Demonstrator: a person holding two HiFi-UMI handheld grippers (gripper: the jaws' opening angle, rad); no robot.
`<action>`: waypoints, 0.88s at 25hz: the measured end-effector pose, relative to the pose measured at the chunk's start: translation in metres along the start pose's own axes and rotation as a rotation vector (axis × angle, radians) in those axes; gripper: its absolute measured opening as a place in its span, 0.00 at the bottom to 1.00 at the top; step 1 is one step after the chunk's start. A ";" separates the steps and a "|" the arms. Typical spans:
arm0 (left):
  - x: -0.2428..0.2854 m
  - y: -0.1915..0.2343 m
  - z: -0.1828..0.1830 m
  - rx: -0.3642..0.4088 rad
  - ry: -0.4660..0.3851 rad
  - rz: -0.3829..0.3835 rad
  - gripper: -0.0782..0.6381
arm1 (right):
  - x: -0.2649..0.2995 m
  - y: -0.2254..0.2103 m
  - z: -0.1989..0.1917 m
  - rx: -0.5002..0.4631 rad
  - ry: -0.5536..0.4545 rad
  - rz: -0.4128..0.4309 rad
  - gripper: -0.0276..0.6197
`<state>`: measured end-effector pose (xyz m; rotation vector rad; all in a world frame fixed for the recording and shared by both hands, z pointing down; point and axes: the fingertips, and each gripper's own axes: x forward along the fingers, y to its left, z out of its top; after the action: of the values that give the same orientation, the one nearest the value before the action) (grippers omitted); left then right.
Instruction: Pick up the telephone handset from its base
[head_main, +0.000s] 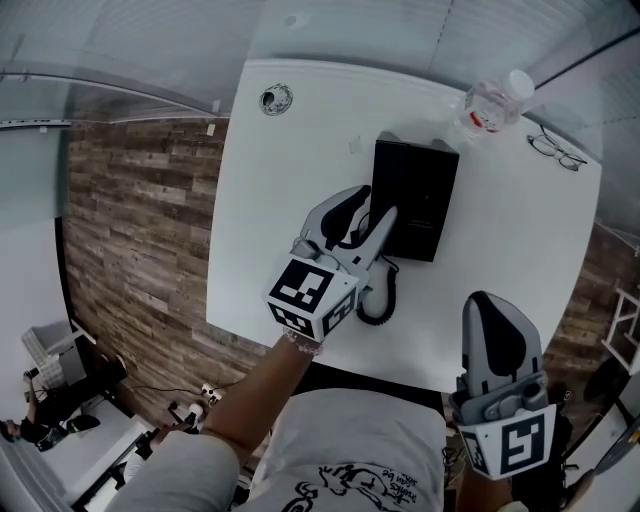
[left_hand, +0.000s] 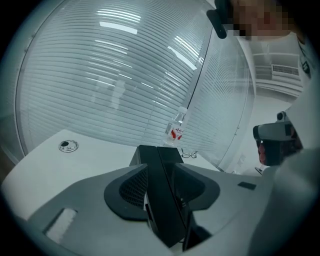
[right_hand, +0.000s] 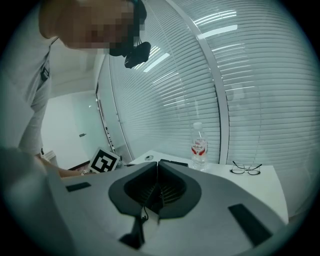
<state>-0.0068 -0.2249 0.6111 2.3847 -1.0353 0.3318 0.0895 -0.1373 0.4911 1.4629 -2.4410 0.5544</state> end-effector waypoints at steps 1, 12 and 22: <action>0.002 0.002 -0.003 -0.007 0.003 0.001 0.31 | 0.001 0.000 -0.002 0.003 0.005 0.002 0.05; 0.025 0.014 -0.031 -0.091 0.036 -0.016 0.36 | 0.014 -0.005 -0.017 0.029 0.037 0.011 0.05; 0.016 0.017 -0.028 -0.185 0.009 -0.003 0.26 | 0.012 -0.005 -0.021 0.041 0.040 0.007 0.05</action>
<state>-0.0085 -0.2293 0.6475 2.2179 -1.0125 0.2345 0.0886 -0.1398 0.5160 1.4449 -2.4187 0.6324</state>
